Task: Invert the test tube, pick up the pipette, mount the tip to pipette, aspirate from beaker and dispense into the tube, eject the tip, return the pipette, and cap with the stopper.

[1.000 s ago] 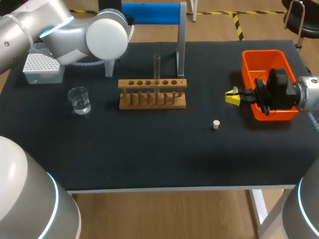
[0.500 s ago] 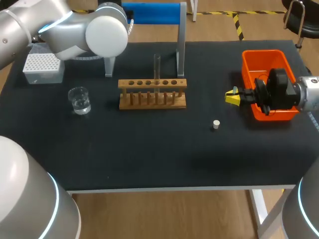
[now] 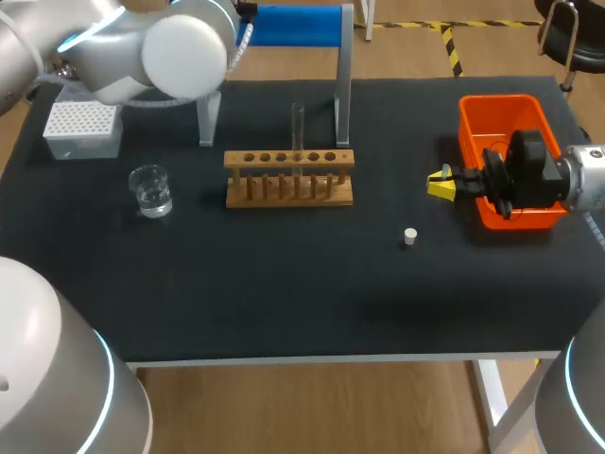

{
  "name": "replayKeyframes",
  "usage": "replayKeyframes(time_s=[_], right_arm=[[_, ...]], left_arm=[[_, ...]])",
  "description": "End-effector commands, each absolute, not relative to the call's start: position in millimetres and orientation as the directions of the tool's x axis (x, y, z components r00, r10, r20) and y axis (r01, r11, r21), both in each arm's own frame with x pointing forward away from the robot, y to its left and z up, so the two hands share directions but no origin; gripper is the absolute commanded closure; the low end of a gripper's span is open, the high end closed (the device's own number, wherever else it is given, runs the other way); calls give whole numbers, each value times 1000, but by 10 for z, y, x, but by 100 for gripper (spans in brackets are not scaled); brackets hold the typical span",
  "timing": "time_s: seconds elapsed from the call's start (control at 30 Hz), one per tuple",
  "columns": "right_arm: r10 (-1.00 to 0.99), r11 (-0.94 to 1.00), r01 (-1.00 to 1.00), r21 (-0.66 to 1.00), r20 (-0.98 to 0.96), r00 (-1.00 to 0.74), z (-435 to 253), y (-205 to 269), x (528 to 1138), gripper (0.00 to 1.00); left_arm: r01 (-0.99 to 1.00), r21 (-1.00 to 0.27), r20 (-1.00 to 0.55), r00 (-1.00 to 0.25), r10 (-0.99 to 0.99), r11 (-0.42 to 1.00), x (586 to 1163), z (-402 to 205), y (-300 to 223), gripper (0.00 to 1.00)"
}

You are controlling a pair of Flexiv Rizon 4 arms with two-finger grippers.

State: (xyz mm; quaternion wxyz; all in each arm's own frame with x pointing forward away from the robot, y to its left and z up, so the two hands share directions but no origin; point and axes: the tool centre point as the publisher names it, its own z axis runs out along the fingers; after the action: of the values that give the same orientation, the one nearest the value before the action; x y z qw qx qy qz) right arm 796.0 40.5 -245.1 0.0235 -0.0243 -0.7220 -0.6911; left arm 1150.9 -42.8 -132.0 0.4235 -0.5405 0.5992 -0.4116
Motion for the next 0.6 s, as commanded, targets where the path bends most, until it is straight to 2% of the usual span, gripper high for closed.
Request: replayKeyframes(time_s=[0.03, 0.6], right_arm=[[3, 44, 67, 997, 67, -998, -2452, 407, 7958, 100], [3, 44, 67, 997, 67, -998, -2452, 407, 7958, 100]], left_arm=[[-320, -942, -43, -179, -983, 100, 11459, -1146, -300, 100], [-387, -894, 49, -585, -810, 226, 11402, -852, -337, 100]])
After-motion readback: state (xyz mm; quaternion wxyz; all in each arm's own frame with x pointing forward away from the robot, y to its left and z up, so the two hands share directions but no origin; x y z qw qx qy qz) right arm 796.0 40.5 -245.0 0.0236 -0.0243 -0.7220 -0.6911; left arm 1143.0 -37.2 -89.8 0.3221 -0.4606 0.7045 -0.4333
